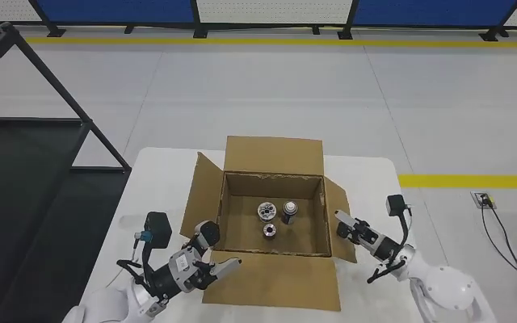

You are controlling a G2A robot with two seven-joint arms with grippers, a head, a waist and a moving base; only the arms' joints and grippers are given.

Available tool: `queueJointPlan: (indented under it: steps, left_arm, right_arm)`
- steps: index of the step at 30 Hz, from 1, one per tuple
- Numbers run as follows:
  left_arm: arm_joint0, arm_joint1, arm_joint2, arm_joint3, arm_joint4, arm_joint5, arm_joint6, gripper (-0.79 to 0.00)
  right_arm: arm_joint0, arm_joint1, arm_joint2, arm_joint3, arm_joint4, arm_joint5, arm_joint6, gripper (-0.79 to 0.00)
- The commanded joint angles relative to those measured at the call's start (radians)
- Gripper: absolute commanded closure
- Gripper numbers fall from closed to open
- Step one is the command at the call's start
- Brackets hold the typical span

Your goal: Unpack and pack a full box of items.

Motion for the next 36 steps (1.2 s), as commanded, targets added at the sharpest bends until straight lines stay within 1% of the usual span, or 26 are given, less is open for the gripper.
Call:
queueJointPlan:
  steps: [1, 5, 12, 16, 19, 24, 28, 31, 34, 36]
  left_arm:
    - [-0.002, 0.002, -0.001, 0.006, -0.005, -0.002, 0.003, -0.785]
    - [-0.004, 0.006, -0.002, 0.014, -0.011, -0.003, 0.005, -0.785]
    - [0.005, 0.013, -0.008, 0.019, -0.02, -0.01, 0.018, -0.785]
    - [0.027, 0.016, -0.025, 0.019, -0.029, -0.022, 0.043, -0.785]
    - [0.051, 0.02, -0.049, 0.011, -0.033, -0.034, 0.062, -0.785]
    - [0.109, 0.024, -0.106, -0.022, -0.035, -0.066, 0.121, -0.785]
    - [0.183, 0.025, -0.164, -0.048, -0.046, -0.109, 0.195, -0.785]
    - [0.241, 0.024, -0.208, -0.056, -0.051, -0.147, 0.249, -0.785]
    - [0.297, 0.023, -0.234, -0.056, -0.05, -0.188, 0.286, -0.785]
    - [0.302, 0.023, -0.236, -0.056, -0.048, -0.194, 0.289, -0.785]
  right_arm:
    - [0.0, 0.002, -0.003, 0.0, 0.005, -0.009, 0.017, -0.785]
    - [0.003, 0.004, -0.01, 0.0, 0.002, -0.009, 0.028, -0.785]
    - [0.009, 0.002, -0.016, -0.009, 0.035, -0.035, -0.03, -0.785]
    - [0.016, -0.003, -0.024, -0.024, 0.072, -0.063, -0.089, -0.785]
    - [0.035, -0.007, -0.049, -0.039, 0.098, -0.091, -0.093, -0.785]
    - [0.105, -0.015, -0.124, -0.054, 0.093, -0.093, -0.082, -0.785]
    - [0.181, -0.023, -0.211, -0.057, 0.033, -0.079, -0.053, -0.785]
    - [0.237, -0.033, -0.27, -0.039, 0.024, -0.068, -0.054, -0.785]
    - [0.237, -0.033, -0.27, -0.039, 0.024, -0.068, -0.054, -0.785]
    - [0.237, -0.033, -0.27, -0.039, 0.024, -0.068, -0.054, -0.785]
